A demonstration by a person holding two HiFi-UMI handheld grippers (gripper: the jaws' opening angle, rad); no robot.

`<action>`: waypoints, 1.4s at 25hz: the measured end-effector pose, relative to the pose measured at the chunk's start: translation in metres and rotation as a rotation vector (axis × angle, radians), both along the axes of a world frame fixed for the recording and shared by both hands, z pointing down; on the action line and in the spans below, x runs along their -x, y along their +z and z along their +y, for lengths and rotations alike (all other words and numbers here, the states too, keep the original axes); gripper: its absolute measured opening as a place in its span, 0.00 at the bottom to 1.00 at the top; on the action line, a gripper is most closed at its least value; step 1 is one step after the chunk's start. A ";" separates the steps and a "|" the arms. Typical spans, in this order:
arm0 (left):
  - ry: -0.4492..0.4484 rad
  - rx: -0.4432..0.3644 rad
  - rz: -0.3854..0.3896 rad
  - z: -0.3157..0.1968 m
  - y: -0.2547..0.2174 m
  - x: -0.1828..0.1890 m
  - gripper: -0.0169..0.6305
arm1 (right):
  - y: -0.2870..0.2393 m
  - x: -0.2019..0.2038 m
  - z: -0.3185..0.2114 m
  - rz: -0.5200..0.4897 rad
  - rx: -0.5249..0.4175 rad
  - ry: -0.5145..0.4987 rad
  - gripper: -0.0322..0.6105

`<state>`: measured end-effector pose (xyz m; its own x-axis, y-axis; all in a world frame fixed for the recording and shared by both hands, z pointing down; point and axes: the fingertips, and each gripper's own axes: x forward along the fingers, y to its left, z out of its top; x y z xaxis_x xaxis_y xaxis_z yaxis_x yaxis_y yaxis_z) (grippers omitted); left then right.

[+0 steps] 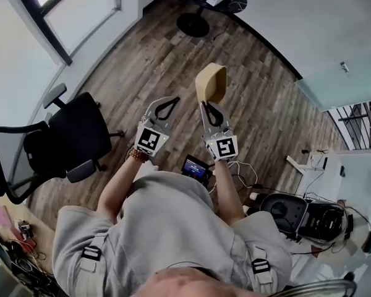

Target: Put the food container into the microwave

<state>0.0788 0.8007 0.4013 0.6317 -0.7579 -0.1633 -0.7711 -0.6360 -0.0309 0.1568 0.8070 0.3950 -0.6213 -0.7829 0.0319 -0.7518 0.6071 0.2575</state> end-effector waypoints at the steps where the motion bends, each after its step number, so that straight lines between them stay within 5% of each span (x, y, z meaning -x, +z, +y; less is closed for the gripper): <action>1: 0.014 0.009 0.004 -0.008 0.003 0.004 0.02 | 0.003 0.006 -0.008 0.019 0.010 -0.001 0.10; 12: 0.042 0.046 -0.004 -0.109 0.031 0.072 0.02 | 0.022 0.079 -0.115 0.044 0.047 -0.021 0.10; 17: 0.028 0.077 -0.030 -0.148 0.041 0.060 0.02 | 0.029 0.052 -0.156 -0.038 0.066 -0.001 0.10; 35: -0.021 0.109 -0.087 -0.413 0.042 0.010 0.02 | 0.059 -0.009 -0.410 -0.042 0.140 -0.037 0.10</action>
